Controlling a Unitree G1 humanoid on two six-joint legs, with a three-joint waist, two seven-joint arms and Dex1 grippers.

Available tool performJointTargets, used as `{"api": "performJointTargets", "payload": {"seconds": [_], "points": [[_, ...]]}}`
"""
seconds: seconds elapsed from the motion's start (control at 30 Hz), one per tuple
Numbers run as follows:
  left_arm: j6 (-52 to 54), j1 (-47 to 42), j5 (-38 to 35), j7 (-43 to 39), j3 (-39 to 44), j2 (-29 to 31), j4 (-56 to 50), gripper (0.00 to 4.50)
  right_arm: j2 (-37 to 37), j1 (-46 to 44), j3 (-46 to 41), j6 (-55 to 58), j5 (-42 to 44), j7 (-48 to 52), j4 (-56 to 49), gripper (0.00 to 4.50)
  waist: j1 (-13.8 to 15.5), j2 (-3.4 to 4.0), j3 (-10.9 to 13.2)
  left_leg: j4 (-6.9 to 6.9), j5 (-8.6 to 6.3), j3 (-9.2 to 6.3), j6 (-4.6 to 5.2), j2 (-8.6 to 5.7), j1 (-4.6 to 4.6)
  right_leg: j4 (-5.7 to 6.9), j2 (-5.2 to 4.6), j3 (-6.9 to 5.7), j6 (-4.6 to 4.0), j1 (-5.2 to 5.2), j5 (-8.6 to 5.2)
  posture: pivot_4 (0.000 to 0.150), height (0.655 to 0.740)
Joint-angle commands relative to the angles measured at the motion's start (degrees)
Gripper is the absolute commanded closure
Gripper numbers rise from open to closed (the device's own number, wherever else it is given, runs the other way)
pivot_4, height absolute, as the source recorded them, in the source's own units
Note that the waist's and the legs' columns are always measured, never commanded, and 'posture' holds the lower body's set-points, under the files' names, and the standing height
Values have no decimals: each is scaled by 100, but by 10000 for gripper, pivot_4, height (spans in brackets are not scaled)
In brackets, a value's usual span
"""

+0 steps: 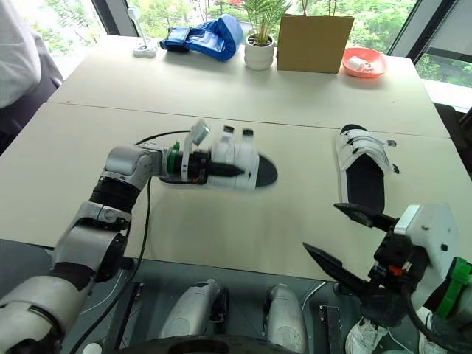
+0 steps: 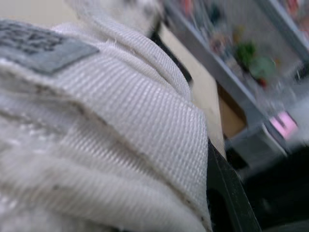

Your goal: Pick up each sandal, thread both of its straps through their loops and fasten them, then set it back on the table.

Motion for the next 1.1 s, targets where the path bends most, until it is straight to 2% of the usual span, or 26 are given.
{"api": "performJointTargets", "payload": {"seconds": [0.03,0.1,0.2,0.43,0.5,0.53,0.57,0.7,0.77,0.8,0.83,0.9,0.97,1.0,1.1], "points": [[-569,-185,-183,3006,1524,-781,-252,44844,55,-352,18,-39,-300,-481,433,0,-7,-1,0,10,-2,0,3,0,-5,-1,0,1,6,0,4,1500,7209],[-1200,-4,-206,4008,2029,-1195,-507,44844,92,-497,16,-27,-338,-521,648,0,-25,-6,1,24,-5,0,9,0,-10,-2,0,2,13,0,7,1500,7209],[-1647,143,-64,4816,2170,-1516,-554,44844,87,-560,-25,-6,-255,-335,809,0,-29,-7,2,24,-5,5,8,0,-18,1,5,4,14,-14,8,1500,7209],[-2301,205,-214,5413,2392,-1660,-18,44844,-196,-674,13,110,-47,253,916,0,14,-9,4,61,-11,3,18,-6,-38,-1,6,-4,28,-10,17,1500,7209],[-2235,326,-310,5273,2378,-1558,-9,36073,-266,-719,87,159,-8,378,925,0,-9,-12,5,65,-16,5,25,-7,-37,-2,4,-1,31,-10,19,1500,7209],[-2050,466,-334,5161,2285,-1474,-196,32632,-297,-715,120,179,-23,444,935,0,-17,-13,5,65,-16,5,26,-7,-37,-2,4,-2,31,-10,19,1500,7209],[-1599,717,-442,4950,2136,-1292,-586,27283,-330,-708,148,194,-59,535,963,0,-28,-11,4,64,-16,5,25,-7,-37,-3,4,-2,31,-11,19,1500,7209],[-494,1943,-581,3912,1246,-211,-2356,9379,-350,-643,113,178,-276,960,1176,0,-159,0,-2,55,-15,8,21,-4,-34,0,9,3,29,-16,17,1500,7209],[329,2612,-1063,2994,956,807,-3215,547,-417,-663,60,163,-355,1215,1400,0,-199,6,-5,55,-13,8,17,-4,-28,2,9,6,29,-10,17,1500,7209],[491,3059,-1267,2040,850,1754,-3654,201,-514,-695,-15,168,-397,1439,1633,0,-215,14,-9,59,-13,11,14,-3,-25,5,10,12,28,-12,18,1500,7209],[557,3351,-1405,1393,789,2410,-3929,201,-580,-721,-69,174,-430,1601,1795,0,-249,14,-6,54,-13,13,12,0,-11,5,10,16,26,2,18,1500,7209],[434,3733,-1551,517,754,3306,-4197,201,-674,-772,-158,182,-498,1865,2072,0,-279,34,-5,53,-15,13,0,3,-4,7,10,17,15,2,11,1500,7209],[218,3875,-1727,-132,1118,3847,-4078,201,-783,-850,-282,222,-551,2103,2451,0,-151,76,-4,52,-26,10,-12,-1,17,-11,2,15,0,5,1,1500,7209],[225,3719,-1721,-679,1424,4502,-3494,201,-989,-936,-473,310,-554,2404,2993,0,-125,74,0,53,-31,12,-5,-5,20,-12,-3,17,-1,8,1,1500,7209],[160,3270,-1656,-1725,1781,5764,-2208,201,-1559,-1255,-816,471,-686,3053,4331,0,-143,56,13,53,-31,11,-5,-4,12,-8,1,16,-9,-9,-3,1500,7209]]}}
